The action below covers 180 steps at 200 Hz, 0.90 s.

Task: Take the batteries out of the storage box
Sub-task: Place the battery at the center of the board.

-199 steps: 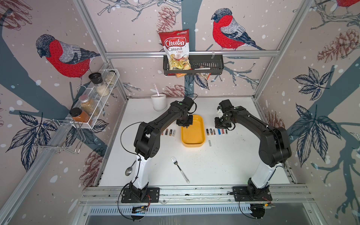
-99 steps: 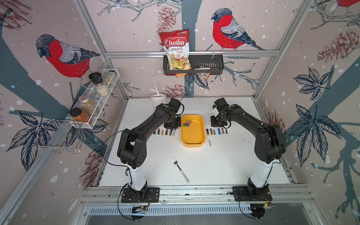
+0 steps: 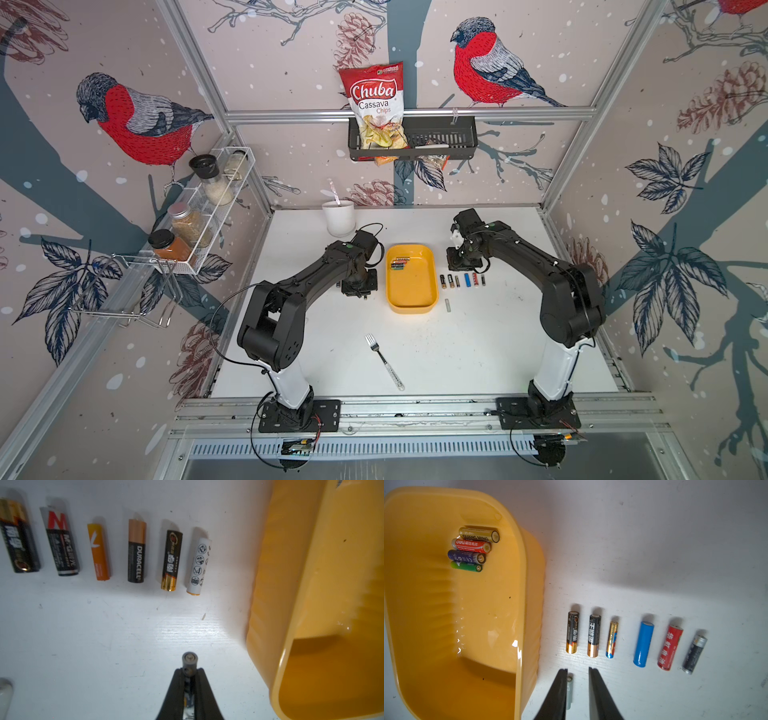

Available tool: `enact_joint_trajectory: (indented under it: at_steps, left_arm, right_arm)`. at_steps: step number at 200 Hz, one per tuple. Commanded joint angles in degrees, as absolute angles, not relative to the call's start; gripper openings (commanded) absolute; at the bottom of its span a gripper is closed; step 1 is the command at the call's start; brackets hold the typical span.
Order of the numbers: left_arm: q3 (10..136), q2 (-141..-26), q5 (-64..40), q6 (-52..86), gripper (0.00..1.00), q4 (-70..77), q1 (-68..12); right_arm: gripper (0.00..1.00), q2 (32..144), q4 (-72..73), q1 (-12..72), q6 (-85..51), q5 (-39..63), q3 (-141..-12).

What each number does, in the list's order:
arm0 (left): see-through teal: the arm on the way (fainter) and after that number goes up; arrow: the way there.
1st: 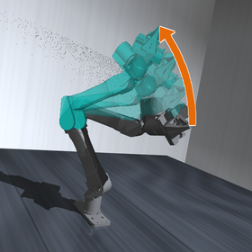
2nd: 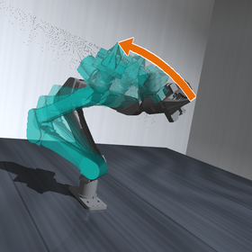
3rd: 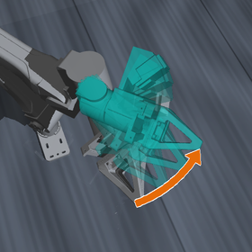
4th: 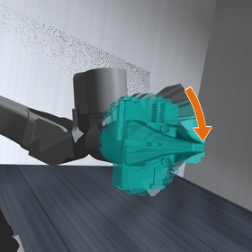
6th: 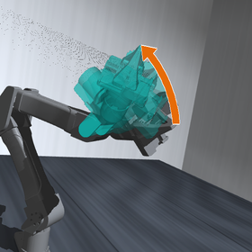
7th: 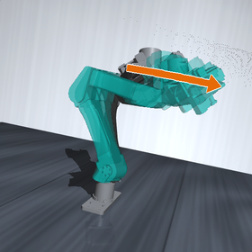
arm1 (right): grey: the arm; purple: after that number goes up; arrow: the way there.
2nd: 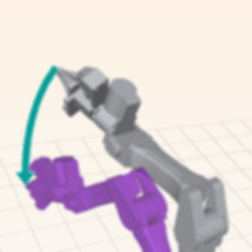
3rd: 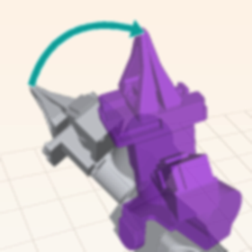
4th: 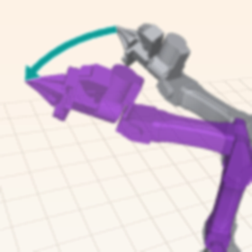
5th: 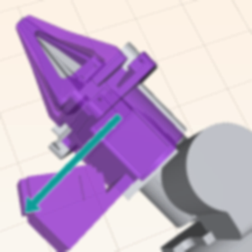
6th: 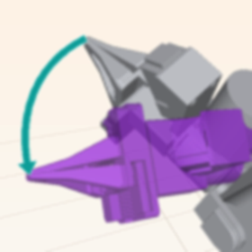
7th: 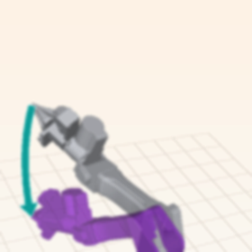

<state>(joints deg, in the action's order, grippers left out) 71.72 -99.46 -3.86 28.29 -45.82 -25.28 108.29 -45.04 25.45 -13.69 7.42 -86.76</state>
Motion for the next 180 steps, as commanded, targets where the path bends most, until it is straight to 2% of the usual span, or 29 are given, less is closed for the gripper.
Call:
enact_joint_trajectory:
  at_steps: [1,180]
  left_arm:
    - [69.8,-99.3,-5.2,29.3,0.12,-42.0,-25.6]
    - [68.7,-107.0,-5.1,29.1,0.11,-38.4,-27.3]
  right_arm:
    - [0.25,108.5,-45.8,25.5,-13.4,6.7,-87.0]
    - [0.25,108.6,-46.2,25.3,-13.1,6.3,-86.5]
